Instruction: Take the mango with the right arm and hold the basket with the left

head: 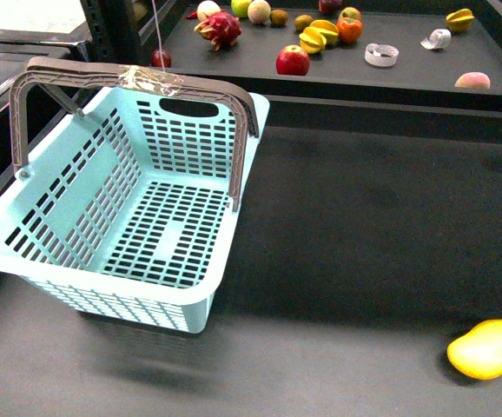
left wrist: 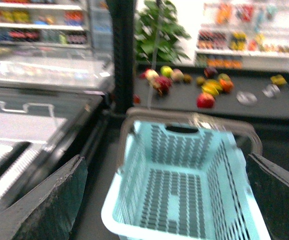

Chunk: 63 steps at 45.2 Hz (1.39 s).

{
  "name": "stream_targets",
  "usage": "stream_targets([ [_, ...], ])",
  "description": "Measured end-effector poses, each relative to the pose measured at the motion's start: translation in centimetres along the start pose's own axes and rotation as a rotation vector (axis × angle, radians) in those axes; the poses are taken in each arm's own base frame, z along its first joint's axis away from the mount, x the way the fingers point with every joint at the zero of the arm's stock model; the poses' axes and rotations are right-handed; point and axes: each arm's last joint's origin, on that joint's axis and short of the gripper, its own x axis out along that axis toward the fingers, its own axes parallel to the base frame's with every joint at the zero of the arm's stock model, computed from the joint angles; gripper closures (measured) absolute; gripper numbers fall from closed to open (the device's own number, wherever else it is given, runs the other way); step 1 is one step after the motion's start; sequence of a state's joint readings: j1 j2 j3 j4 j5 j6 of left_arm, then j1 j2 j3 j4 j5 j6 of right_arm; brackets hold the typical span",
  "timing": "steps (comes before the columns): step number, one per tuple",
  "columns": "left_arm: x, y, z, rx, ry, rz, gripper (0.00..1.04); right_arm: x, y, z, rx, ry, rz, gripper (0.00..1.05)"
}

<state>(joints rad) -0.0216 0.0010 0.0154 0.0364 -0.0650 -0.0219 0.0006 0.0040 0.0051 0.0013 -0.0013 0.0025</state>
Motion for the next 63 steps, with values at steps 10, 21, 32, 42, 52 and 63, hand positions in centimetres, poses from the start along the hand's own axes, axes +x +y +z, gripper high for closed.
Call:
stream_targets([
  [10, 2.5, -0.9, -0.5, -0.184, 0.072, 0.073, 0.06, 0.0, 0.0, 0.0, 0.0, 0.0, 0.0, 0.08],
  [21, 8.4, -3.0, -0.9, -0.357, 0.237, 0.049, 0.06, 0.0, 0.0, 0.0, 0.0, 0.0, 0.0, 0.08],
  [32, 13.6, -5.1, -3.0, -0.507, 0.389, 0.046, 0.06, 0.0, 0.0, 0.0, 0.0, 0.0, 0.0, 0.08],
  [42, 18.9, -8.6, -4.1, -0.634, 0.45, 0.016, 0.06, 0.0, 0.0, 0.0, 0.0, 0.0, 0.0, 0.08],
  [52, 23.9, -11.4, -5.6, -0.714, 0.492, 0.019, 0.06, 0.0, 0.0, 0.0, 0.0, 0.0, 0.0, 0.08],
  [63, 28.6, -13.2, -7.5, -0.72, 0.491, 0.064, 0.06, 0.0, 0.0, 0.0, 0.0, 0.0, 0.0, 0.08],
])
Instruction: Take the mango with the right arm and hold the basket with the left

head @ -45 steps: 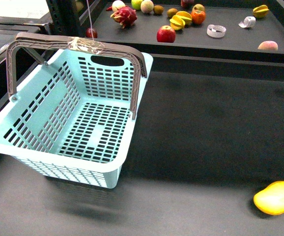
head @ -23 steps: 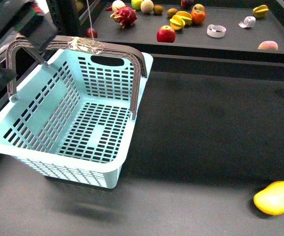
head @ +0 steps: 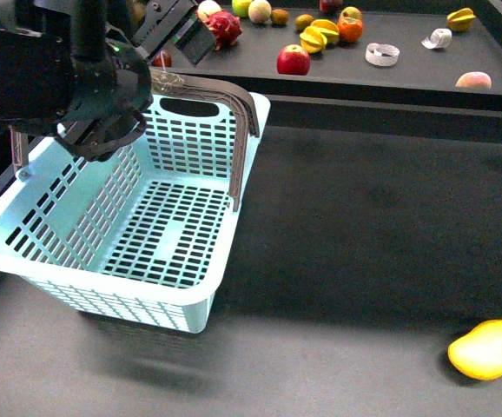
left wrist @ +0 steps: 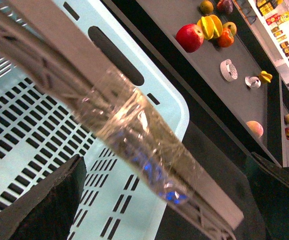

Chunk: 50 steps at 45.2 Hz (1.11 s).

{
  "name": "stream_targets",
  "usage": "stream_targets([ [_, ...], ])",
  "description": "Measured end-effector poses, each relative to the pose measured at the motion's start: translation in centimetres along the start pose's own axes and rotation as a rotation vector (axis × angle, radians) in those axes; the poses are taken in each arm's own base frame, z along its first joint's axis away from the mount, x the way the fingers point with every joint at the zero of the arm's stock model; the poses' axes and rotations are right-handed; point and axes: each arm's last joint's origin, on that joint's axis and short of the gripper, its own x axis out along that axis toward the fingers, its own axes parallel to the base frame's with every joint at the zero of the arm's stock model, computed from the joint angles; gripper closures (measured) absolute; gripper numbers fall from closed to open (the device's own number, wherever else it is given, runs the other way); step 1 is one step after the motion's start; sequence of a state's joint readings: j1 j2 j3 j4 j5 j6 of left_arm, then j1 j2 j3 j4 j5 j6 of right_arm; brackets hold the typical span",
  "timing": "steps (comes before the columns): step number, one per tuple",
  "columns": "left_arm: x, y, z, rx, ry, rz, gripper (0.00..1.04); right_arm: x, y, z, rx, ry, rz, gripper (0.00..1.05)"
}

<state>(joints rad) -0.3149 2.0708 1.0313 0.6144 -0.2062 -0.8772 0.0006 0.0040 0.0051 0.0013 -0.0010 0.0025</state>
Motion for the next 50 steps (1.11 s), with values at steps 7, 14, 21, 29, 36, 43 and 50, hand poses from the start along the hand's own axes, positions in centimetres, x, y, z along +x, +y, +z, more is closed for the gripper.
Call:
stream_targets([
  [7, 2.1, -0.6, -0.1, -0.006, -0.011, 0.0, 0.06, 0.0, 0.0, 0.0, 0.0, 0.0, 0.0, 0.08],
  [14, 3.7, -0.8, -0.8, 0.0, -0.016, 0.01, 0.16, 0.0, 0.0, 0.0, 0.0, 0.0, 0.0, 0.08],
  [21, 4.6, -1.0, -1.0, 0.014, -0.007, 0.021, 0.48, 0.0, 0.0, 0.0, 0.0, 0.0, 0.0, 0.08],
  [29, 4.4, -1.5, -0.9, -0.028, 0.031, 0.016, 0.73, 0.0, 0.0, 0.0, 0.0, 0.0, 0.0, 0.08],
  [36, 2.3, -0.8, -1.1, 0.042, 0.077, 0.004, 0.83, 0.0, 0.0, 0.0, 0.0, 0.0, 0.0, 0.08],
  [43, -3.2, -1.1, 0.0, 0.092, 0.085, -0.112, 0.84, 0.0, 0.0, 0.0, 0.0, 0.0, 0.0, 0.08],
  [50, -8.4, -1.6, 0.0, 0.247, 0.1, -0.286, 0.84, 0.0, 0.0, 0.0, 0.0, 0.0, 0.0, 0.08],
])
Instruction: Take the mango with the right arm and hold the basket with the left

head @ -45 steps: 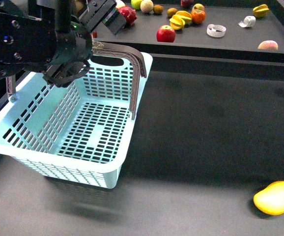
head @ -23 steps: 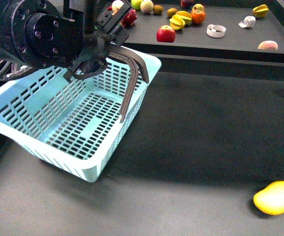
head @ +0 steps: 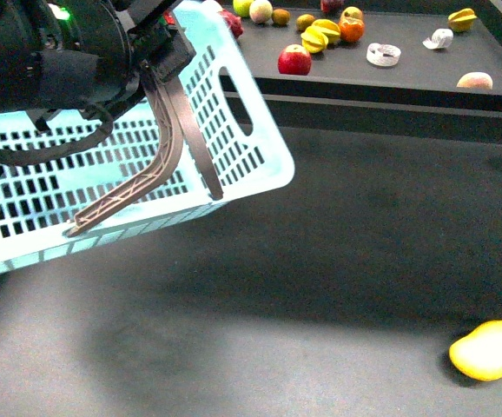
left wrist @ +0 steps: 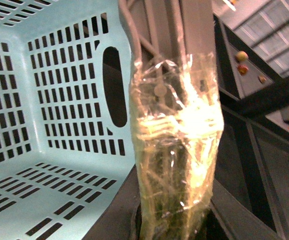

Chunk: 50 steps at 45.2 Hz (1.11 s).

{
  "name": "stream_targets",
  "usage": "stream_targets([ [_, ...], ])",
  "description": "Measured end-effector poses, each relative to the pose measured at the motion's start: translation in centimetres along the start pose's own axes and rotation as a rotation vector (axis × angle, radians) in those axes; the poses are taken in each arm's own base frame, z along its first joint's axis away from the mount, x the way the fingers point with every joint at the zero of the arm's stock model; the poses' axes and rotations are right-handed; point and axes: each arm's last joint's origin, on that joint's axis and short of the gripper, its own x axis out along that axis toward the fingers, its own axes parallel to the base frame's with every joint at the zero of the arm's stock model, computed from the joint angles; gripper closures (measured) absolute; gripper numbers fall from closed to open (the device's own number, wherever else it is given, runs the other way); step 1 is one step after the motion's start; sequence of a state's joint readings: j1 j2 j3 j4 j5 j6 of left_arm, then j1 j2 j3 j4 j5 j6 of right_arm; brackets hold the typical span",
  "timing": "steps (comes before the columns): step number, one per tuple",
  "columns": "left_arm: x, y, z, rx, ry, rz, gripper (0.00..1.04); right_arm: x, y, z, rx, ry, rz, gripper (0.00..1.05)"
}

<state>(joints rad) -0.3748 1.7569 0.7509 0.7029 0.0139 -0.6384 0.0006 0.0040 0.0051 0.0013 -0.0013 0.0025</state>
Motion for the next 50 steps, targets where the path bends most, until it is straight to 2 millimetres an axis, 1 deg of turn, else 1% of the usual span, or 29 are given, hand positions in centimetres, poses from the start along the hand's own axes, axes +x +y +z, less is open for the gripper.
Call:
stream_targets([
  [5, -2.2, -0.9, -0.9, 0.115, 0.025, -0.107, 0.84, 0.0, 0.0, 0.0, 0.0, 0.0, 0.0, 0.08],
  [12, -3.9, -1.6, -2.5, 0.239, 0.07, -0.21, 0.84, 0.0, 0.0, 0.0, 0.0, 0.0, 0.0, 0.08],
  [19, -5.1, -1.7, -4.2, 0.29, 0.103, -0.268, 0.84, 0.0, 0.0, 0.0, 0.0, 0.0, 0.0, 0.08],
  [26, -5.4, -1.9, -4.8, 0.291, 0.098, -0.295, 0.84, 0.0, 0.0, 0.0, 0.0, 0.0, 0.0, 0.08],
  [35, -5.2, -2.0, -5.0, 0.288, 0.078, -0.314, 0.84, 0.0, 0.0, 0.0, 0.0, 0.0, 0.0, 0.08],
  [50, -4.9, -1.8, -5.7, 0.294, 0.102, -0.296, 0.84, 0.0, 0.0, 0.0, 0.0, 0.0, 0.0, 0.08],
])
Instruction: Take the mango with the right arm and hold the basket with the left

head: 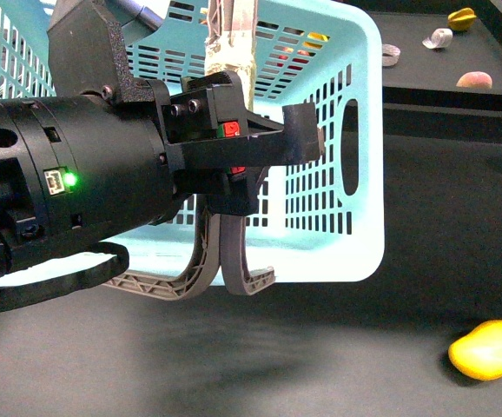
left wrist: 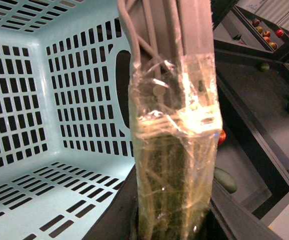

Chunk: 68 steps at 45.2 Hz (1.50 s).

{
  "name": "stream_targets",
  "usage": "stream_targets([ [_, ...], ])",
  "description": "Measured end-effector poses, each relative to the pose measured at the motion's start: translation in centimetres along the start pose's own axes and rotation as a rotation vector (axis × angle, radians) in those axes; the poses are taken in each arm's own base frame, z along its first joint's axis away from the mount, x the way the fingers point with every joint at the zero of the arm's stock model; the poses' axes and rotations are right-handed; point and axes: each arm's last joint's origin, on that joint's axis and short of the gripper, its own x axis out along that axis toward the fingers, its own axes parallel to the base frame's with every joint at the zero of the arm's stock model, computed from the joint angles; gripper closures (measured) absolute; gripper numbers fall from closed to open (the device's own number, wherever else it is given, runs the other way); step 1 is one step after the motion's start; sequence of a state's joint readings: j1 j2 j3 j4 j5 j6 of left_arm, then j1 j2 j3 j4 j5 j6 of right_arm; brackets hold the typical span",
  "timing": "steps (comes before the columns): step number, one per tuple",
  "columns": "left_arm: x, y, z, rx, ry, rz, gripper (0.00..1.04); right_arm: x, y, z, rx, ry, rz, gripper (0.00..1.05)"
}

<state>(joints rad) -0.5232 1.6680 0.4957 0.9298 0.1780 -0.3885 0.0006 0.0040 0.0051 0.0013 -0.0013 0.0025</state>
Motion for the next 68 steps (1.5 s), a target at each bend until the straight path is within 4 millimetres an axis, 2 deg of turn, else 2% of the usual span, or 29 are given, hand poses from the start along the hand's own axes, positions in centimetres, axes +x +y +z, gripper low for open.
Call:
stream_targets([
  [7, 0.0, 0.0, 0.0, 0.005, -0.001, 0.002, 0.84, 0.0, 0.0, 0.0, 0.0, 0.0, 0.0, 0.08],
  [10, 0.0, 0.0, 0.0, 0.004, -0.001, 0.002, 0.84, 0.1, -0.1, -0.1, 0.027, 0.017, -0.082, 0.08],
  [12, 0.0, 0.0, 0.0, 0.005, 0.0, 0.002, 0.84, 0.5, -0.4, -0.1, 0.061, 0.04, -0.204, 0.08],
  [16, 0.0, 0.0, 0.0, 0.003, -0.001, 0.003, 0.84, 1.4, -1.3, -0.1, 0.074, 0.067, -0.292, 0.08],
  [22, 0.0, 0.0, 0.0, 0.008, -0.001, 0.003, 0.84, 3.7, -3.6, 0.5, 0.061, 0.107, -0.303, 0.08],
  [26, 0.0, 0.0, 0.0, 0.007, -0.001, 0.002, 0.84, 6.3, -5.6, 0.6, 0.02, 0.176, -0.25, 0.08],
  [31, 0.0, 0.0, 0.0, 0.007, -0.001, 0.002, 0.84, 9.4, -7.5, -1.2, -0.048, 0.336, -0.151, 0.08],
  [38, 0.0, 0.0, 0.0, 0.007, -0.001, 0.003, 0.84, 12.0, -8.9, -4.0, -0.141, 0.513, -0.062, 0.08],
  [45, 0.0, 0.0, 0.0, 0.008, -0.001, 0.003, 0.84, 14.8, -10.0, -8.7, -0.339, 0.758, 0.165, 0.08],
  [50, 0.0, 0.0, 0.0, 0.008, -0.001, 0.002, 0.84, 15.9, -9.9, -11.5, -0.482, 0.881, 0.343, 0.08],
  [56, 0.0, 0.0, 0.0, 0.007, -0.001, 0.002, 0.84, 16.9, -9.8, -14.1, -0.646, 0.979, 0.474, 0.08],
  [68, 0.0, 0.0, 0.0, 0.008, -0.001, 0.003, 0.84, 18.4, -9.5, -18.4, -0.801, 1.083, 0.659, 0.08],
])
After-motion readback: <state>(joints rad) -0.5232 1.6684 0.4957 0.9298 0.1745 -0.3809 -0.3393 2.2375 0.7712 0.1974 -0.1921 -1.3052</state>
